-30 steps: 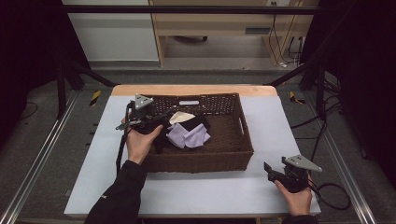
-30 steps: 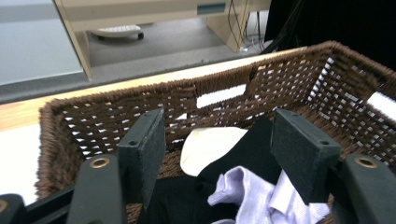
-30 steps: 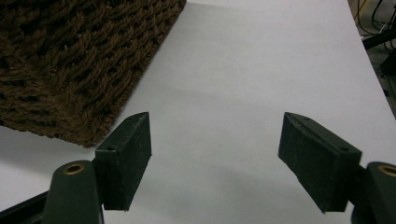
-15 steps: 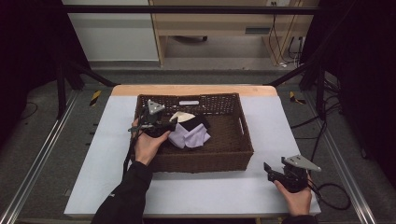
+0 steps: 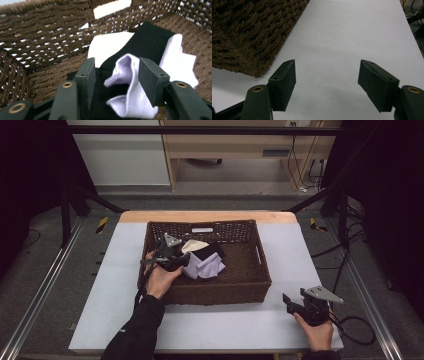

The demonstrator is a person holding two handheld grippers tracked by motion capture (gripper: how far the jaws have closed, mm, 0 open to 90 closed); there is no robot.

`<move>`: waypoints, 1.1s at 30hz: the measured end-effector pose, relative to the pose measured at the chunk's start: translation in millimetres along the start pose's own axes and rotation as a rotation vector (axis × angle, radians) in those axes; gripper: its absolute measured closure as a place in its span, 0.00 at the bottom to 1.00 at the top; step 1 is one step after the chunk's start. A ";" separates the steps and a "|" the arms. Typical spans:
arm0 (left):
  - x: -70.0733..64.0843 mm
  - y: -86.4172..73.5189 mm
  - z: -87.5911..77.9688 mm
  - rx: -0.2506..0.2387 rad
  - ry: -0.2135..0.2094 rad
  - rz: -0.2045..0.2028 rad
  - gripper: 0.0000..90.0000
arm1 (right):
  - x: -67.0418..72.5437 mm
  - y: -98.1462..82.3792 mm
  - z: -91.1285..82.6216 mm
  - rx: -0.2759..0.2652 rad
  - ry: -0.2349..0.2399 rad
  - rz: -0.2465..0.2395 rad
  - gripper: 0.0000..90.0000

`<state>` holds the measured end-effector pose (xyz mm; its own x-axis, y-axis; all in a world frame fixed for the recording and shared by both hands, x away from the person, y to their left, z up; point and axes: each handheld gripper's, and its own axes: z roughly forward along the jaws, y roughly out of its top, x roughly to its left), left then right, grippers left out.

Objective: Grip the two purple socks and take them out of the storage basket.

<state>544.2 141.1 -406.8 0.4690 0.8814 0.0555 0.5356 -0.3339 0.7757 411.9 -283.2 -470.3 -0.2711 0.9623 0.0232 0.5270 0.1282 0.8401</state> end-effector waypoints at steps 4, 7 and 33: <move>-1.7 -1.2 2.8 0.022 -0.005 0.018 0.56 | 0.5 -0.2 0.0 0.006 0.001 -0.001 0.35; -3.4 -1.6 4.3 0.034 -0.020 0.035 0.57 | 0.8 0.1 0.1 0.009 0.006 0.003 0.35; 5.9 6.0 -7.0 -0.051 -0.095 -0.035 0.98 | -0.3 0.2 -0.3 0.002 0.001 -0.015 0.37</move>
<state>545.2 146.6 -397.4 0.5165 0.8558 -0.0303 0.5177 -0.2839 0.8071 411.8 -283.6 -470.0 -0.2797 0.9600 0.0112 0.5247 0.1431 0.8392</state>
